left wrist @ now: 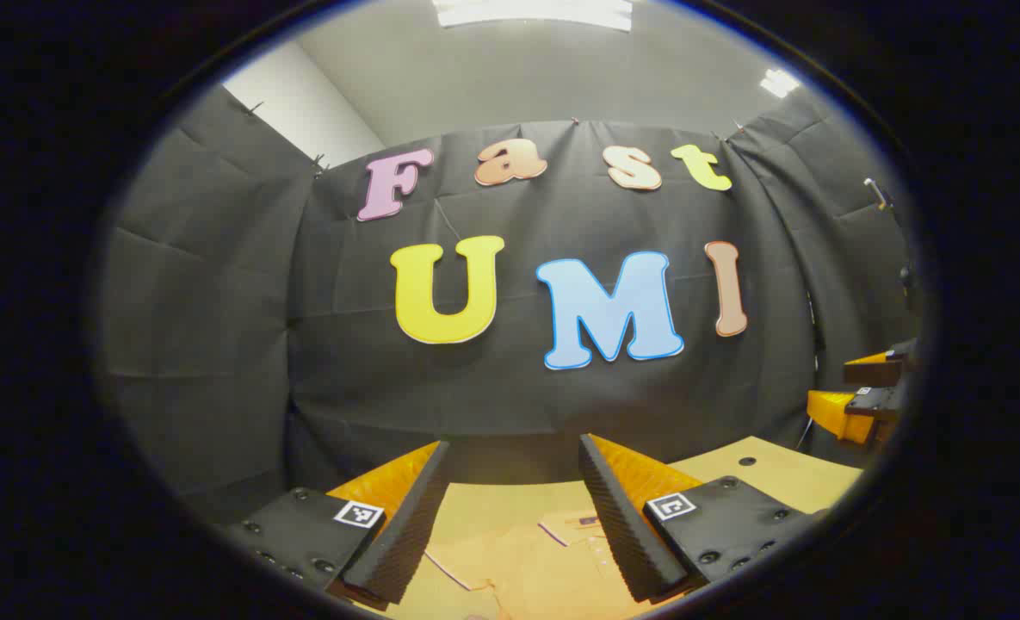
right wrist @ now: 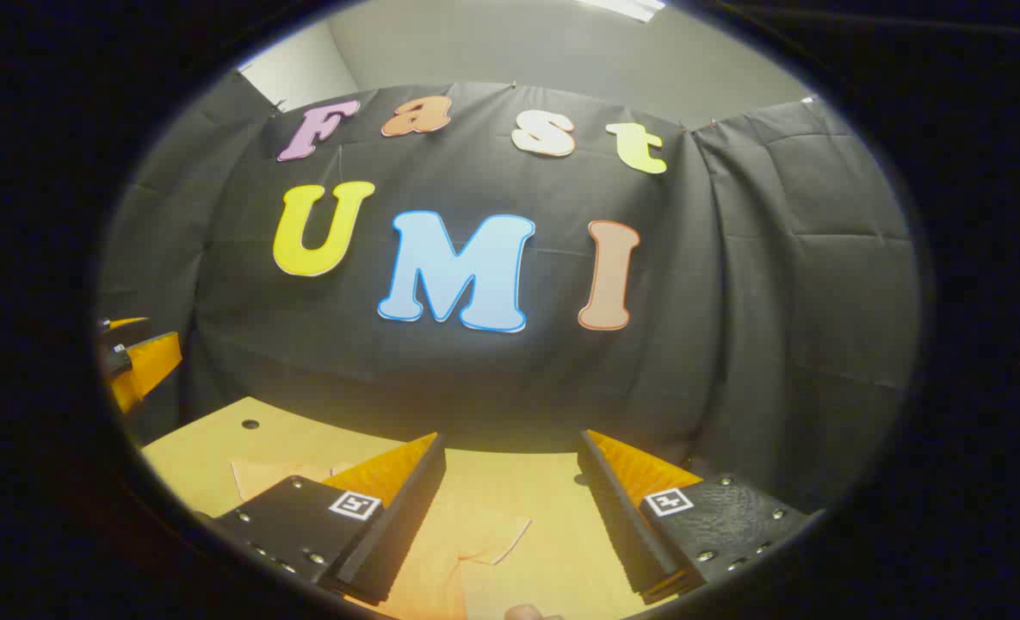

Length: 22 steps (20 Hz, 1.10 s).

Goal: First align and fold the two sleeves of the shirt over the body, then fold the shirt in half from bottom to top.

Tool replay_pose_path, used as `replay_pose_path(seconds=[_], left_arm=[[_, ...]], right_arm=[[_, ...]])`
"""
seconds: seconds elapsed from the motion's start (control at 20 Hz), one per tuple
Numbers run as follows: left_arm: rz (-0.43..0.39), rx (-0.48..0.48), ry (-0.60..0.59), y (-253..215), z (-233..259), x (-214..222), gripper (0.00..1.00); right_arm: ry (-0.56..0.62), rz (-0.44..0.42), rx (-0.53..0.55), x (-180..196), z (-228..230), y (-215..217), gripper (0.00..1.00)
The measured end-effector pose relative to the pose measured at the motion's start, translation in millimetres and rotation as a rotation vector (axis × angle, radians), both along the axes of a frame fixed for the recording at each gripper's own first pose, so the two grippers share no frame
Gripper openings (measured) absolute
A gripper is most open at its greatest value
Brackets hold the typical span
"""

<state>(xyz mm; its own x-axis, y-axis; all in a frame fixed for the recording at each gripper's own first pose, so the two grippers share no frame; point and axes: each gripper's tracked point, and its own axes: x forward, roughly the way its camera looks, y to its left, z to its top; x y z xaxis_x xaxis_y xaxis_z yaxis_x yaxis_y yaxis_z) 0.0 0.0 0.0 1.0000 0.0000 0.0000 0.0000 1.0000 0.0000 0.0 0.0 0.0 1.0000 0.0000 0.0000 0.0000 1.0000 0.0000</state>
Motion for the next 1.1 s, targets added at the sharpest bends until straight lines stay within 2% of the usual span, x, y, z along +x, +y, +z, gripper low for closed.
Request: replay_pose_path(seconds=[0.35,0.65,0.8,1.1], left_arm=[[0.012,-0.062,0.085,3,-30,4,0.99],[0.049,-0.068,0.117,10,-42,7,0.99],[0.046,-0.08,0.13,9,-49,8,0.99],[0.063,-0.104,0.144,10,-58,6,0.99]], right_arm=[[0.052,0.054,-0.025,15,-17,11,0.95],[0.074,0.054,-0.029,30,-35,9,0.96],[0.136,0.056,0.004,41,-57,8,0.96],[0.321,0.045,0.032,83,-130,2,0.96]])
